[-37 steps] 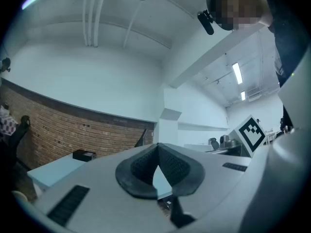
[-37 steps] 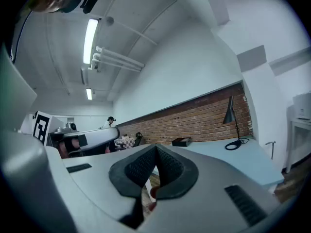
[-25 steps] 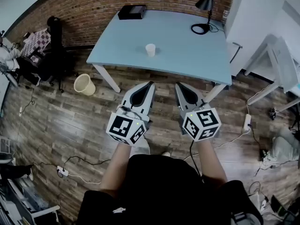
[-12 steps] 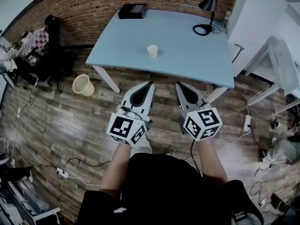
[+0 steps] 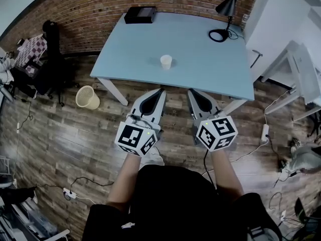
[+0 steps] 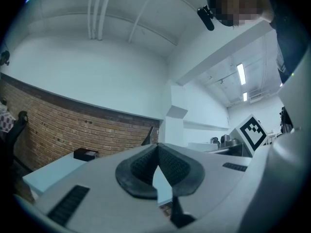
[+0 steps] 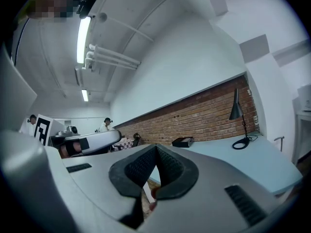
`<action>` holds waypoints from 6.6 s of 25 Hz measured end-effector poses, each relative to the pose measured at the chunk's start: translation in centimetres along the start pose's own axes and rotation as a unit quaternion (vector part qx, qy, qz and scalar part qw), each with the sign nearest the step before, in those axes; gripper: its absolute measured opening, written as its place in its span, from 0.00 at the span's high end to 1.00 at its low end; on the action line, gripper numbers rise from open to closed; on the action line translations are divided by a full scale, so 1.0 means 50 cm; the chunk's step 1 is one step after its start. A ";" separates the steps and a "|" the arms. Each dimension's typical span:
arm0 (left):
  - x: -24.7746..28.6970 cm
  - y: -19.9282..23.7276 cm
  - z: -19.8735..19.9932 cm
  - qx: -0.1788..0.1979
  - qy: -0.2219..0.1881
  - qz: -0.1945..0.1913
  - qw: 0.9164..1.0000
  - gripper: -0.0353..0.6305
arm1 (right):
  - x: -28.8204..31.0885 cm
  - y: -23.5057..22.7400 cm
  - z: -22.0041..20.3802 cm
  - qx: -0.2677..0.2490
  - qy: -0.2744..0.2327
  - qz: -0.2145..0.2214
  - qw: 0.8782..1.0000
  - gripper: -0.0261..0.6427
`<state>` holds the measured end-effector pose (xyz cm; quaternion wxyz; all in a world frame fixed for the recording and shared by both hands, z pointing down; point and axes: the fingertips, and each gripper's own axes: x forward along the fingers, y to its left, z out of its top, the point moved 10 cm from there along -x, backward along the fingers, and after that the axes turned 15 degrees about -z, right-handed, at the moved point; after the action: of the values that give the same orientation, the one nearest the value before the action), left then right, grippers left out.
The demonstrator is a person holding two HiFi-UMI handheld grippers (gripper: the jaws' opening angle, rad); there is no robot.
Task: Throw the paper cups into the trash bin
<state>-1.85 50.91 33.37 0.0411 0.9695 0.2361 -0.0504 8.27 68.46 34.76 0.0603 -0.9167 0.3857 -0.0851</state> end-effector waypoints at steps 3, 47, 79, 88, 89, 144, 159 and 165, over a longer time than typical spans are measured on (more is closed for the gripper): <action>0.005 0.044 -0.001 -0.004 0.001 -0.004 1.000 0.93 | 0.040 0.007 0.002 0.004 0.003 -0.005 1.000 0.96; -0.047 0.376 -0.104 -0.086 0.037 -0.069 0.993 0.93 | 0.283 0.112 -0.033 -0.017 0.052 -0.109 0.993 0.96; 0.099 0.527 -0.173 -0.106 0.085 0.073 0.988 0.93 | 0.627 -0.103 -0.163 -0.161 0.209 -0.013 0.964 0.66; 0.106 0.554 -0.179 -0.109 0.090 0.124 0.982 0.93 | 0.728 -0.134 -0.241 -0.187 0.261 -0.006 0.947 0.44; 0.107 0.556 -0.178 -0.108 0.089 0.131 0.981 0.93 | 0.739 -0.139 -0.251 -0.190 0.267 -0.003 0.945 0.41; 0.056 0.556 -0.200 -0.123 0.055 0.271 0.953 0.93 | 0.864 -0.153 -0.372 -0.306 0.365 0.089 0.875 0.42; 0.001 0.609 -0.183 -0.100 0.059 0.303 0.946 0.93 | 0.917 -0.026 -0.327 -0.317 0.334 0.127 0.878 0.43; -0.057 0.639 -0.171 -0.106 0.046 0.334 0.936 0.93 | 0.954 0.071 -0.316 -0.317 0.322 0.165 0.876 0.43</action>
<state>11.05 22.24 43.99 0.1471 0.9838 -0.0955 0.0362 35.41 31.04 54.80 -0.3482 -0.7314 0.5360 -0.2375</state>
